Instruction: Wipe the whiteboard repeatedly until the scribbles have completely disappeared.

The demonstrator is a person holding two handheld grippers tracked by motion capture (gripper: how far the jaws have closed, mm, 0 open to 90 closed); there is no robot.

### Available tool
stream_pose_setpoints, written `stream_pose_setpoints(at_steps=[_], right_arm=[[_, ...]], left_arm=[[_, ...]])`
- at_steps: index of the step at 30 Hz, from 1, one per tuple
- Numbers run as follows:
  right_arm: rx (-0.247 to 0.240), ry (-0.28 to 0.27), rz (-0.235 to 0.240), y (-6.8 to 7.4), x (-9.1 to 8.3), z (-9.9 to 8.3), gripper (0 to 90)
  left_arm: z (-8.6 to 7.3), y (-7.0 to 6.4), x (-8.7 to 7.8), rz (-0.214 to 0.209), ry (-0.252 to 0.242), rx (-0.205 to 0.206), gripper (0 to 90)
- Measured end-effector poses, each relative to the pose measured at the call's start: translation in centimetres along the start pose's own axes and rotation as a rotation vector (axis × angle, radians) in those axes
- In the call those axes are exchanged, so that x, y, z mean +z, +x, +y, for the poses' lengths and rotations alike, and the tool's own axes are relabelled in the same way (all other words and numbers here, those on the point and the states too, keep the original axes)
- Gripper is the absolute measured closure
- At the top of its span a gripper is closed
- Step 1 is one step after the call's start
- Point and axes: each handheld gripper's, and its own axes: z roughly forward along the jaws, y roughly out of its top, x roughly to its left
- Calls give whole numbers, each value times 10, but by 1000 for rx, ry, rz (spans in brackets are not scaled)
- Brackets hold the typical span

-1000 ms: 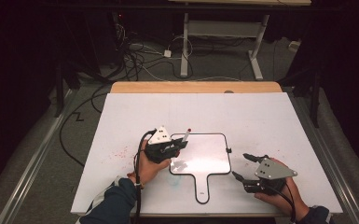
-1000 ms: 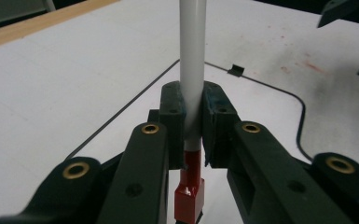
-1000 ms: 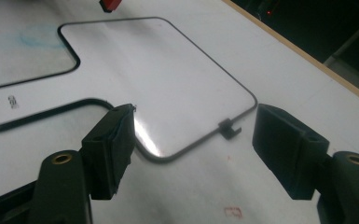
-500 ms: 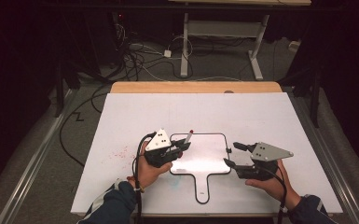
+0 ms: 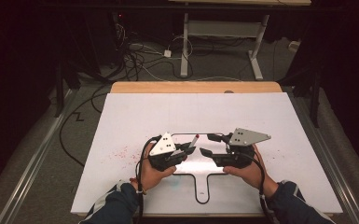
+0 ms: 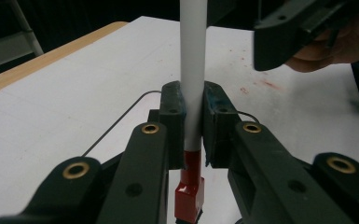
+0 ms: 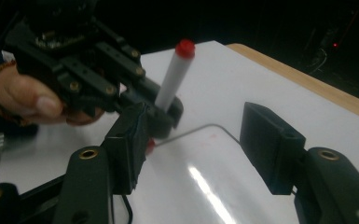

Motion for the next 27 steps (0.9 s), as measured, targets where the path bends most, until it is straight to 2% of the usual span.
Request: stream_pose_setpoints(at_steps=[2,7,9,11,14,16,18,20,22,24,25,27], right_arm=[[18,-11,24,-1,6,3,453],[38,-28,40,0,18,9,519],[43,-26,38,0,23,11,555],[42,-27,37,2,27,13,632],[48,-27,58,3,33,15,706],[36,-23,57,5,39,17,772],[31,-17,84,6,46,19,810],[21,0,63,8,54,23,811],[14,15,60,7,62,26,812],[-18,35,25,6,71,29,813],[-21,47,25,5,75,30,813],[-32,78,6,1,85,32,813]], left_arm=[[-1,0,-1,-10,-10,0,784],[-2,1,-2,-13,-33,-18,784],[-2,1,-1,-7,-29,-18,784],[-3,2,-2,0,-28,-18,785],[-3,3,-3,17,-24,-23,784],[-3,4,-5,45,-13,-18,784],[-5,7,-6,79,-4,-7,780],[-8,12,-7,102,1,-39,762],[-11,18,-9,140,35,-47,645],[-16,23,-15,169,67,-79,546],[-19,24,-19,201,87,-91,487],[-25,24,-29,279,126,-76,374]])
